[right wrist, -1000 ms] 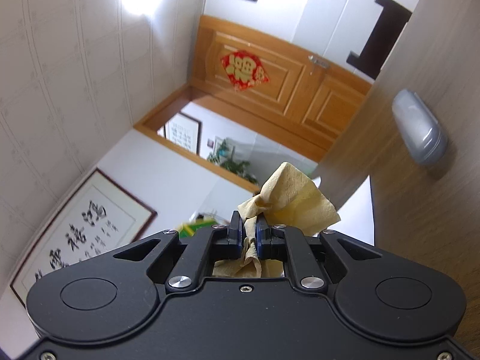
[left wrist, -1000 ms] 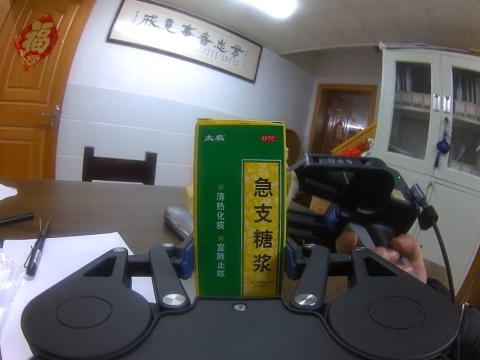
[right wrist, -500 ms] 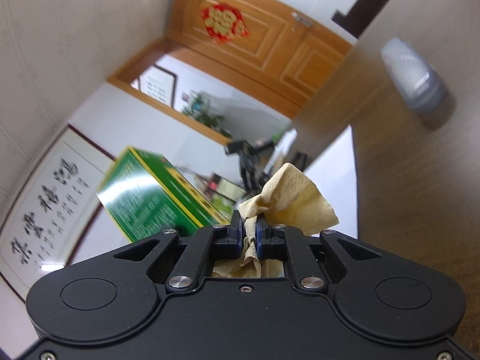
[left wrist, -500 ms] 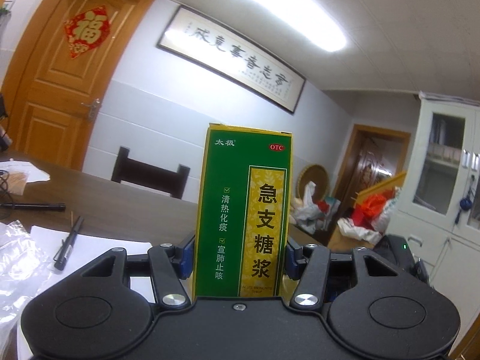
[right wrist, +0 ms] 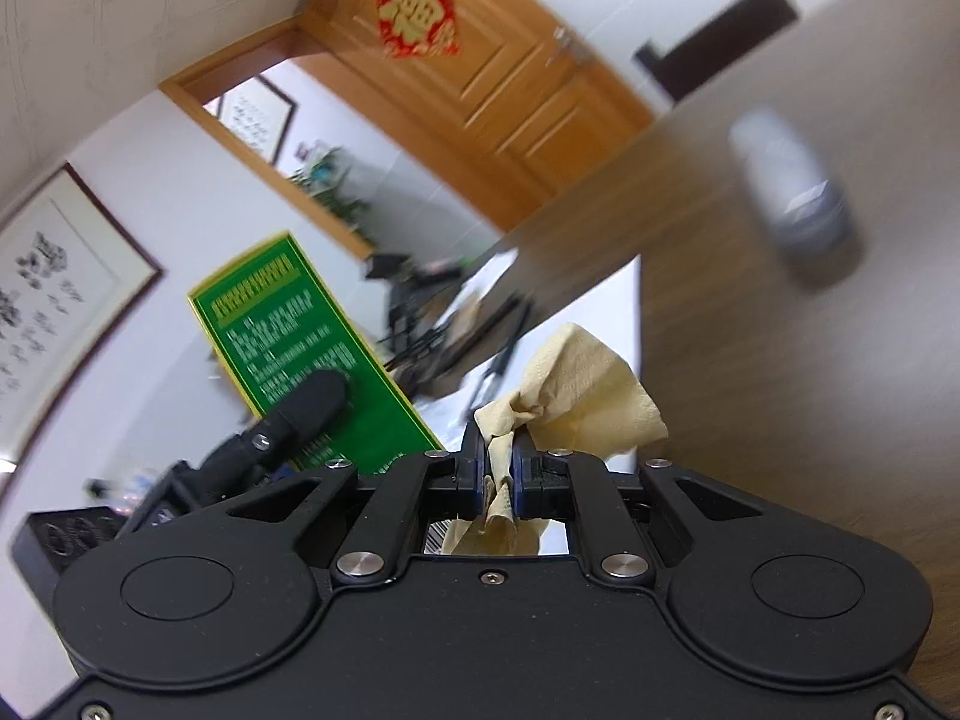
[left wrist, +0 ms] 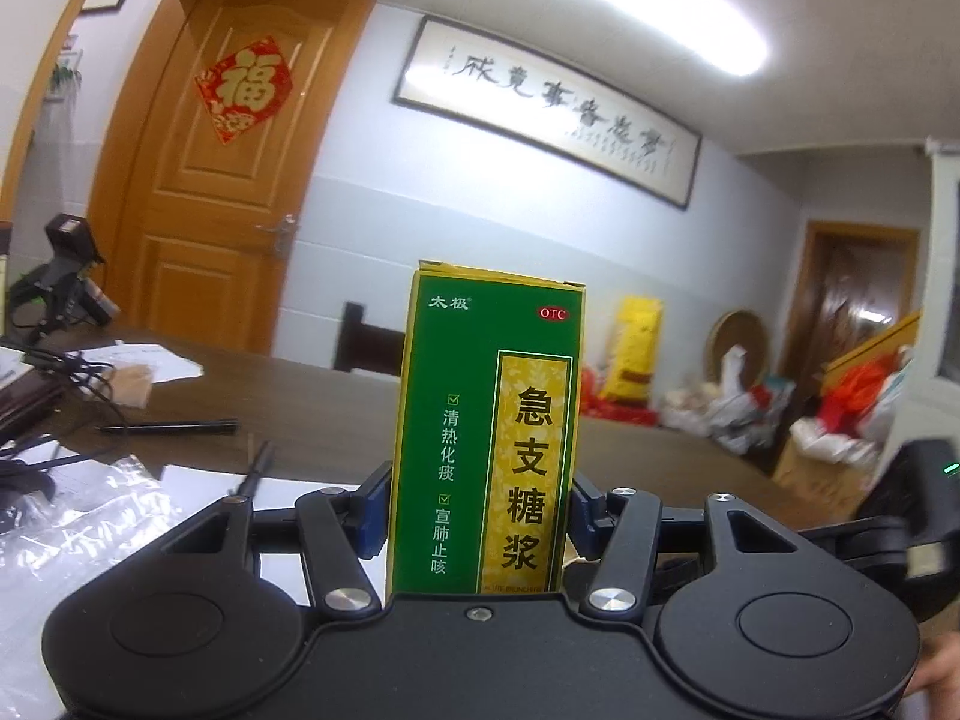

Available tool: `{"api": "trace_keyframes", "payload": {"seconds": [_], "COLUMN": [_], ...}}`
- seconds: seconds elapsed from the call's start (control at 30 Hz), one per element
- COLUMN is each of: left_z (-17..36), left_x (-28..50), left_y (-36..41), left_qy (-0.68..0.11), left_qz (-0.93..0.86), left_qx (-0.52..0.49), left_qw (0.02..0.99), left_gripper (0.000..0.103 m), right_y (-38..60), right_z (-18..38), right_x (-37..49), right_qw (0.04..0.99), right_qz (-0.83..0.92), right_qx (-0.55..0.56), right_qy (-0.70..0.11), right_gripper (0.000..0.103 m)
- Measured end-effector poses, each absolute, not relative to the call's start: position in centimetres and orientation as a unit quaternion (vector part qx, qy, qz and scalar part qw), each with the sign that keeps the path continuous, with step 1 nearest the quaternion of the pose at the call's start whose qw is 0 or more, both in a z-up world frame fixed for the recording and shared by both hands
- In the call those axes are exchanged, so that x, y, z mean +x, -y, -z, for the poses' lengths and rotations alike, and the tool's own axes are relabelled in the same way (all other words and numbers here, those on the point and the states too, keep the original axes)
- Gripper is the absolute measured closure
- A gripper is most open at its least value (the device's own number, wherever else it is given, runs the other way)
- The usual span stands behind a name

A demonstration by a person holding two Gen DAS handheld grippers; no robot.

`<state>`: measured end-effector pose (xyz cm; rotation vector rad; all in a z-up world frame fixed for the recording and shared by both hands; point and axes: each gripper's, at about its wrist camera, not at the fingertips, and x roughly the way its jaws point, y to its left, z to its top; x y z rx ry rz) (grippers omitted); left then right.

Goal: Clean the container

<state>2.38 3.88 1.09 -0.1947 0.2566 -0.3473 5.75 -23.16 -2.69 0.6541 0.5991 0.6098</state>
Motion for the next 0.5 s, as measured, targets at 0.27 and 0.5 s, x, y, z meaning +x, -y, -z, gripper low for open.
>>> {"api": "trace_keyframes", "payload": {"seconds": [0.27,0.5], "left_z": [-0.5,-0.9], "left_x": [4.0,2.8], "left_y": [-2.6,-0.9], "left_qy": [-0.15,-0.147], "left_qz": [0.117,0.11], "left_qx": [-0.061,-0.032], "left_qw": [0.98,0.983], "left_gripper": [0.052,0.052], "right_y": [19.4,18.4], "right_z": [0.8,1.0], "right_x": [3.7,2.9], "right_qw": [0.958,0.963], "right_qz": [-0.13,-0.131], "right_qx": [0.082,0.057], "right_qy": [-0.242,-0.228], "right_gripper": [0.093,0.093]}}
